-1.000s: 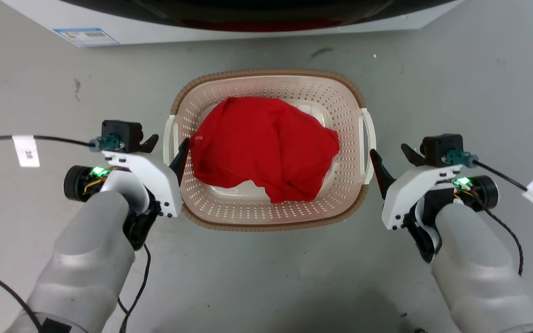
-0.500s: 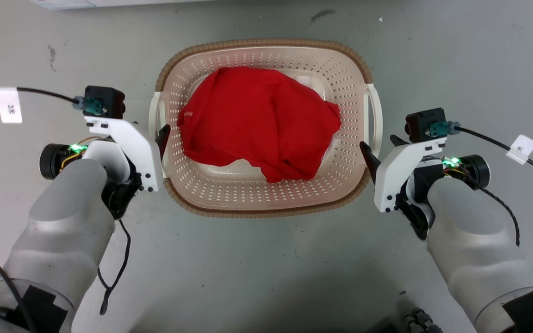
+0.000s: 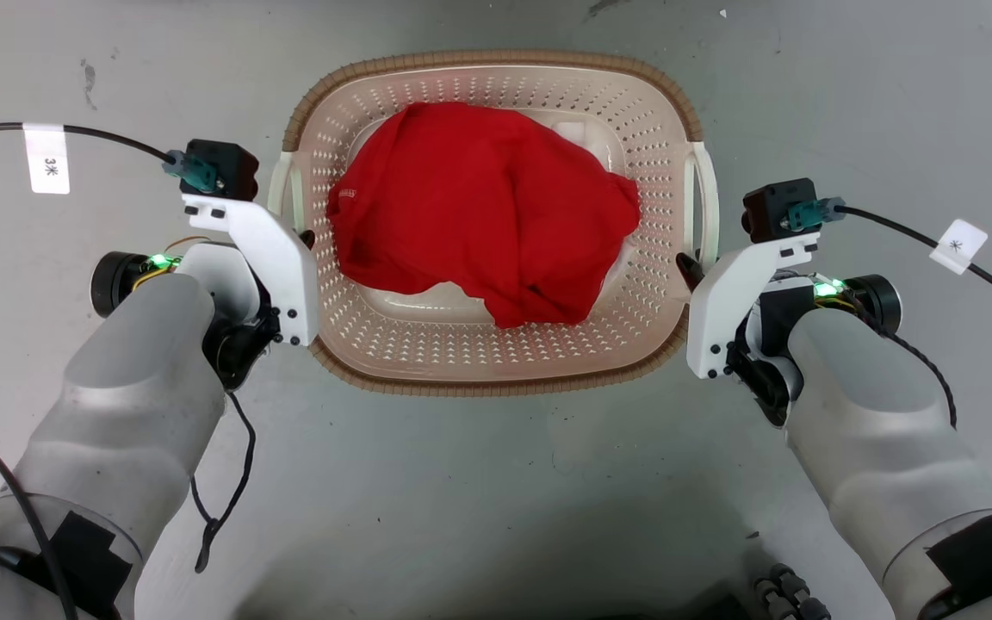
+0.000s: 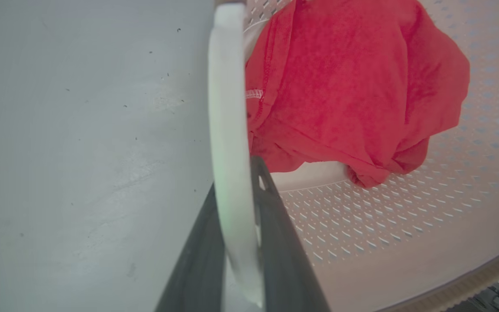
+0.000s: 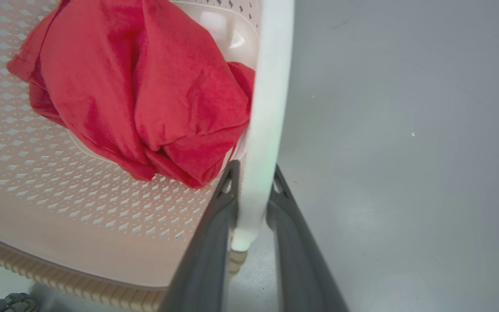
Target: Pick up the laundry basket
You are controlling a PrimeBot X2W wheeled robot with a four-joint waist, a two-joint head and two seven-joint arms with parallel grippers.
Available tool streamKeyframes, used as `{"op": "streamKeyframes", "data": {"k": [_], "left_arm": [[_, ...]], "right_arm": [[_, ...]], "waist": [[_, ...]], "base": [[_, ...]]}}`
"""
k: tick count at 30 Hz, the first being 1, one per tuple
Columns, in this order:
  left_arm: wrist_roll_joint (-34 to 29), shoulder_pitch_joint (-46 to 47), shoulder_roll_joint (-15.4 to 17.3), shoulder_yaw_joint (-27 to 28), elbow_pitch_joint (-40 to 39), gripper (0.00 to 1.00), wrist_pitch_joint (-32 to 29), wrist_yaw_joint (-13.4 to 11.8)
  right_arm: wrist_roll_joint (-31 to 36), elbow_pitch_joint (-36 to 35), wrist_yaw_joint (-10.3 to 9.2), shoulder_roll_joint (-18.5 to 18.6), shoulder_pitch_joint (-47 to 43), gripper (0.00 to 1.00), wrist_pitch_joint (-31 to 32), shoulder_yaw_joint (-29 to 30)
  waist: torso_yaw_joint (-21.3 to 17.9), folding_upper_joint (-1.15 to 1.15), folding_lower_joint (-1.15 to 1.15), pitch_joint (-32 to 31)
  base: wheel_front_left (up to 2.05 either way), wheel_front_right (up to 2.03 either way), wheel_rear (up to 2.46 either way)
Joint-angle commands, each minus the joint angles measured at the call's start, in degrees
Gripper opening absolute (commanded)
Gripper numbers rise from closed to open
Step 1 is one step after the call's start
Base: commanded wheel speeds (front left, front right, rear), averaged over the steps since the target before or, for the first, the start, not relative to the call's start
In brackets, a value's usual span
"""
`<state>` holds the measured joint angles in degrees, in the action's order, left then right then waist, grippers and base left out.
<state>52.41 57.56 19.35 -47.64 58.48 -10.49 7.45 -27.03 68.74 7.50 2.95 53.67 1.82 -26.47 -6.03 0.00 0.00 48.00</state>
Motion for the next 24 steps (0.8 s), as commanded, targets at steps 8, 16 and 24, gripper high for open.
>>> {"op": "streamKeyframes", "data": {"k": [8, 16, 24], "left_arm": [[4.16, -0.05, -0.95, -3.2, 0.13, 0.0, -0.58, 0.15], [9.63, -3.16, -3.08, -5.71, 1.05, 0.0, -5.03, 0.35], [14.92, -7.17, -5.3, -7.09, 2.39, 0.0, -10.15, 0.4]], "right_arm": [[-3.65, 0.47, 0.01, -0.21, 0.03, 0.0, 2.02, -4.37], [-8.42, 0.63, 0.12, -0.57, -2.63, 0.0, 11.15, -8.55], [-13.47, 1.06, 0.3, -0.82, -5.48, 0.0, 21.59, -11.41]], "waist": [[0.08, 0.0, 0.0, -2.51], [0.45, 0.0, 0.0, -10.22], [1.17, 0.0, 0.0, -20.9]], "base": [[0.0, 0.0, 0.0], [0.0, 0.0, 0.0], [0.0, 0.0, 0.0]]}}
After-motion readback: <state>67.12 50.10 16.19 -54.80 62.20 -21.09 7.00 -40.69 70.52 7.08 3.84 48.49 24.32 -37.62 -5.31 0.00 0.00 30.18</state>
